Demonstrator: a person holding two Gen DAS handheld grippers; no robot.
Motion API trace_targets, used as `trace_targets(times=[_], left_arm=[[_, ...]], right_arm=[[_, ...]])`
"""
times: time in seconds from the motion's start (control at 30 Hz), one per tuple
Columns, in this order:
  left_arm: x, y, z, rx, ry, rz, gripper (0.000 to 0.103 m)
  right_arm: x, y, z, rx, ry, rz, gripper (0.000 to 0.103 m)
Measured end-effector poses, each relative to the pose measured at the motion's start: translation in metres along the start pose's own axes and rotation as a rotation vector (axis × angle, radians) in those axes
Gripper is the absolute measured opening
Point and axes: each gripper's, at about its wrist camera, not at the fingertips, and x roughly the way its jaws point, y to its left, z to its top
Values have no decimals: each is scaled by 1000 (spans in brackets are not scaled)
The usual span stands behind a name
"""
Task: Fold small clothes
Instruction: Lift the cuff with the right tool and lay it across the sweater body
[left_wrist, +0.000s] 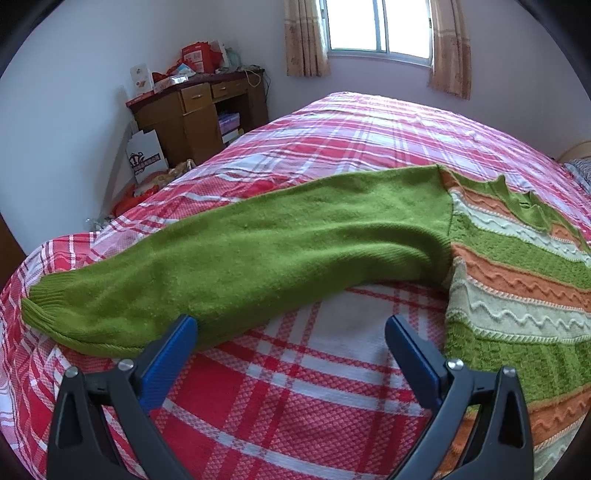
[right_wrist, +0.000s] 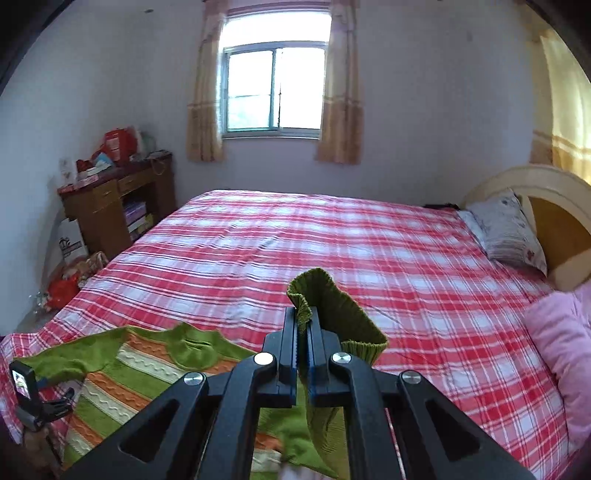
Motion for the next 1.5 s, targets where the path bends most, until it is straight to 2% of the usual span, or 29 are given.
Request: trace_targets(times=[0.27,0.5,0.63,0.73,0.77,0.8,0.83,0.87,0.9,0.97,1.03,1.13,1.2,1.27,1.37,1.43,1.5], left_arm=[[2,6,-2,-39,4,-15,103],[2,3,-3,-27,-5,-22,103],[1,3,-6,-25,-11,-19,103],[1,0,-7,-15,-13,-9,103],[1,0,-7,-14,-14,-11,103],[1,1,-7,-17,-14,-14,103],[1,2,-7,-19,-15,-18,103],[1,3,-8,-20,-15,-23,103],[0,3,-8,-20,-15,-27,103],[0,4,-8,-20,-18,-30,103],[0,4,-9,-20,-18,-30,103],[0,4,-9,-19,-17,-24,103],[-2,6,-10,-28,-22,-24,103],[-2,7,-10,-32,-24,-26,103],[-3,9,-12,-37,-29,-23,103],[-4,10,-13,-44,-33,-22,103],[-4,10,-13,-46,-34,-20,103]], right_arm=[[8,69,24,-73,-28,97,3],[31,142,18,-132,-11,200,3],[71,192,-16,-186,53,252,3],[123,234,-72,-193,197,353,4],[138,242,-91,-184,256,370,6],[151,249,-108,-177,316,396,17],[161,254,-126,-164,366,422,36],[166,257,-144,-151,399,452,43],[165,257,-155,-147,410,469,45],[157,247,-170,-142,421,481,45],[144,223,-172,-113,397,484,45],[142,200,-162,-120,349,394,46],[151,189,-156,-66,344,371,46],[169,196,-160,-50,375,350,46],[184,233,-187,-103,447,392,45],[168,263,-197,-214,369,356,46],[161,271,-197,-201,375,415,46]])
